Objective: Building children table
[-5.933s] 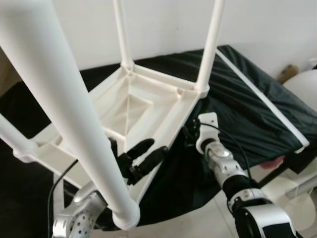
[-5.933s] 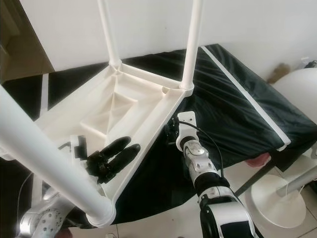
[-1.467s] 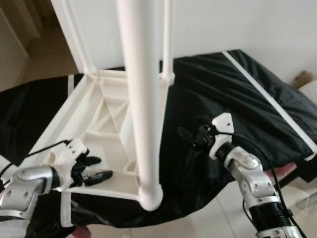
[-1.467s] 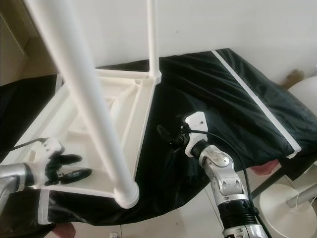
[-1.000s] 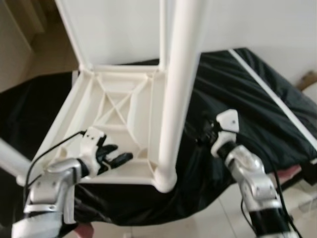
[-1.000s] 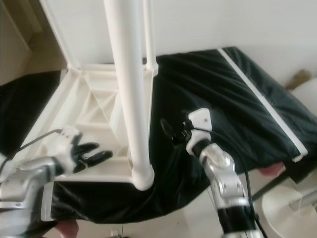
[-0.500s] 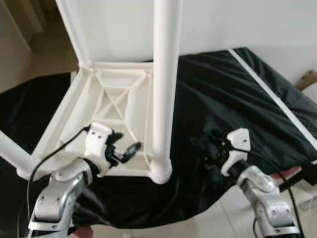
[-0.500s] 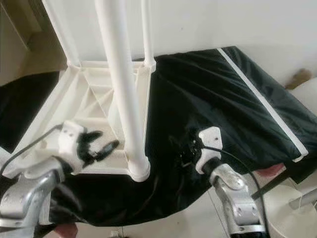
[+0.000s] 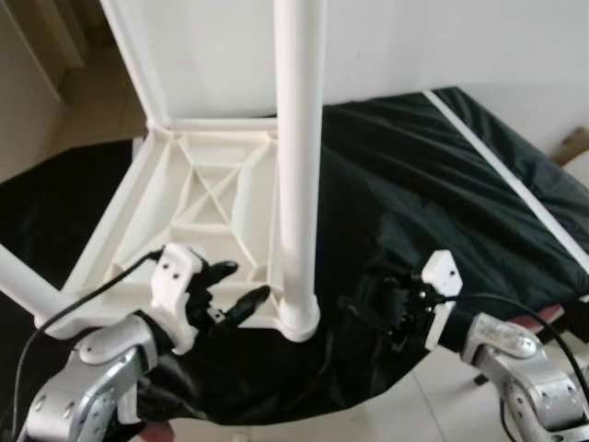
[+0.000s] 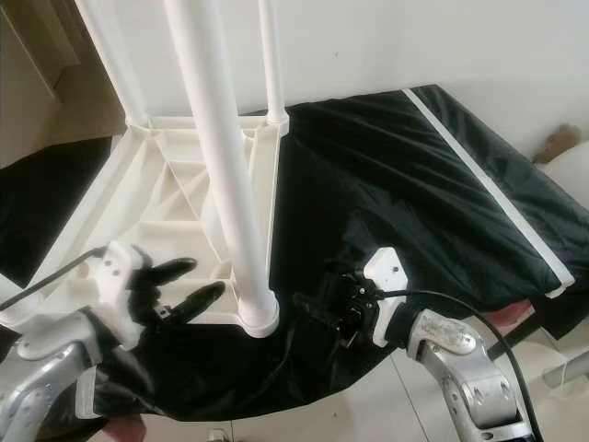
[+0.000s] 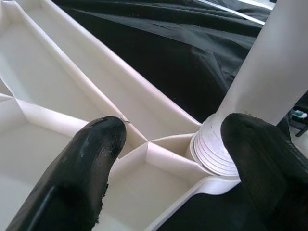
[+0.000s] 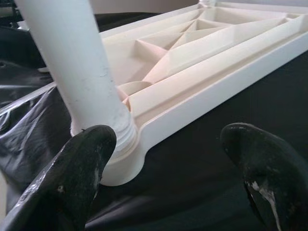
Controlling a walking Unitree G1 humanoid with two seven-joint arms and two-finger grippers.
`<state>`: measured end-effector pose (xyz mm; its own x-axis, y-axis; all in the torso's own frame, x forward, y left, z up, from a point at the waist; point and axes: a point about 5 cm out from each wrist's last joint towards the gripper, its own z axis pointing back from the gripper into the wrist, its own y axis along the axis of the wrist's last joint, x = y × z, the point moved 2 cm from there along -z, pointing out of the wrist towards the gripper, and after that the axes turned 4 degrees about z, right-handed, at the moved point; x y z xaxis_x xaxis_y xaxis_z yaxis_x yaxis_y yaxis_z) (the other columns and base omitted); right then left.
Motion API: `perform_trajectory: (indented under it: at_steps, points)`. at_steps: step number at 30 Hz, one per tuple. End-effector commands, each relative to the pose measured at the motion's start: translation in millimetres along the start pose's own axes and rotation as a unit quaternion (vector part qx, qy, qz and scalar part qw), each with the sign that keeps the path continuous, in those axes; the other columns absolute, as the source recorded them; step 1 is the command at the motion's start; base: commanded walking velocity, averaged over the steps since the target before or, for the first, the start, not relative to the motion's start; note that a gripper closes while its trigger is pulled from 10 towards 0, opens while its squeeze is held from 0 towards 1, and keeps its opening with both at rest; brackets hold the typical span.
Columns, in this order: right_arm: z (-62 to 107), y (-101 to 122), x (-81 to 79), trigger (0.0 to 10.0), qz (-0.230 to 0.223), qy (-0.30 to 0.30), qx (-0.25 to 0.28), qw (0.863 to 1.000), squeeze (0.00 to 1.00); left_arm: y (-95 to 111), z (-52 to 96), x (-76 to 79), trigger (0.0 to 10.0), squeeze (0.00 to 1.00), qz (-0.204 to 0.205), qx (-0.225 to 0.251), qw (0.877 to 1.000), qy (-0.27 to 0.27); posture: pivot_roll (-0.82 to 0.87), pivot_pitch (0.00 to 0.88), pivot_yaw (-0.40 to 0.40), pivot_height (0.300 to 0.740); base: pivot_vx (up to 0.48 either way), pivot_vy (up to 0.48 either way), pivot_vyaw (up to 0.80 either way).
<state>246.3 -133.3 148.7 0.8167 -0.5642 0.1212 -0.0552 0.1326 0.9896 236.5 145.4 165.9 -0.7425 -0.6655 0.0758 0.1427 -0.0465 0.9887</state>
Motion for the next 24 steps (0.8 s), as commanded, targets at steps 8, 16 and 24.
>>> perform_trajectory:
  at_steps: [8,16,24]
  points:
    - [-27.8,9.4,-0.8,10.0,0.025,0.069,0.015,0.997,0.0,-5.0,16.3,25.0,10.0,0.0,-0.041,-0.059,0.966,-0.248,0.04,0.052,0.047,0.74,0.0,0.0,0.0]
    - [-50.5,11.6,1.1,10.0,0.041,0.127,0.012,0.991,0.0,-35.3,33.6,5.4,10.0,0.0,-0.076,-0.172,0.944,-0.272,0.05,0.09,0.013,0.74,0.0,0.0,0.0]
    - [-54.0,9.2,-11.7,10.0,0.022,0.202,0.0,0.979,0.0,-47.1,31.3,-13.7,10.0,0.0,-0.099,-0.2,0.944,-0.243,0.05,0.155,-0.003,0.74,0.0,0.0,0.0]
